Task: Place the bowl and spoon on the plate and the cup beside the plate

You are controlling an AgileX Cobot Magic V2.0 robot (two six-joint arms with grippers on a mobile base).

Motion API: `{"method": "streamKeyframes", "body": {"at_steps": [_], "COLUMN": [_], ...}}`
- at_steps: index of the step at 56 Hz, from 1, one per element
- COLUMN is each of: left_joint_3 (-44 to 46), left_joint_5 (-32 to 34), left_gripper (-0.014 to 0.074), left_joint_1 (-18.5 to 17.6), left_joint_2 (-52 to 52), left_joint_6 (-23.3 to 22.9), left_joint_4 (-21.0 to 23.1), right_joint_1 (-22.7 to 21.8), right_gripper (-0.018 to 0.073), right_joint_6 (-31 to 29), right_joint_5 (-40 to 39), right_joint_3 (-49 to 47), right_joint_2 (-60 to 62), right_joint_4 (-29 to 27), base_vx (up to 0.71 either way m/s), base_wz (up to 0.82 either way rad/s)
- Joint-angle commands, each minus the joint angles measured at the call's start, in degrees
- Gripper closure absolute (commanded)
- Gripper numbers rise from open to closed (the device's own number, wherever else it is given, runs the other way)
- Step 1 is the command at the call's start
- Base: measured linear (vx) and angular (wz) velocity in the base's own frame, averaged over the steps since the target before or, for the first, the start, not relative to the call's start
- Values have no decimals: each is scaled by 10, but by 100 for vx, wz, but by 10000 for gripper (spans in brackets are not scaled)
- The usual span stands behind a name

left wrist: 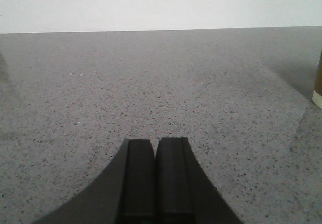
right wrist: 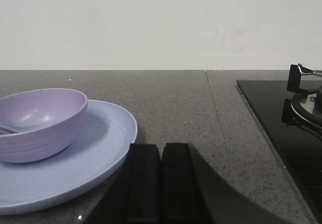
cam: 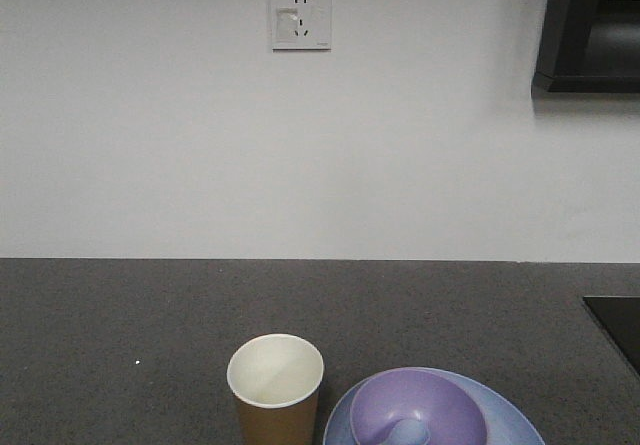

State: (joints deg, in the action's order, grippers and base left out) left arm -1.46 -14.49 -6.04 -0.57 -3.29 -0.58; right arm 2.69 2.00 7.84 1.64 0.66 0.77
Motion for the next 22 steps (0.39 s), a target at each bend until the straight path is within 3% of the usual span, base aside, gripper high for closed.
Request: {"method": "streamKeyframes", "body": {"at_steps": [1,22], "left_joint_3": [14,14], "left_joint_5": [44,44], "left_gripper": [599,599], "left_joint_1": [1,1], "left_joint_2": [-4,-4], "left_joint_6": [0,0], "left_joint_4": [1,1], "right_joint_1": [-4,-4], "right_gripper": [571,571], "right_joint_6": [1,1], "right_joint_5": [-52,-52], "right_joint_3": [3,3], "right_joint_2": [2,2], "right_joint_4": [7,7], "base_vx": [0,0], "base_wz": [0,0]}}
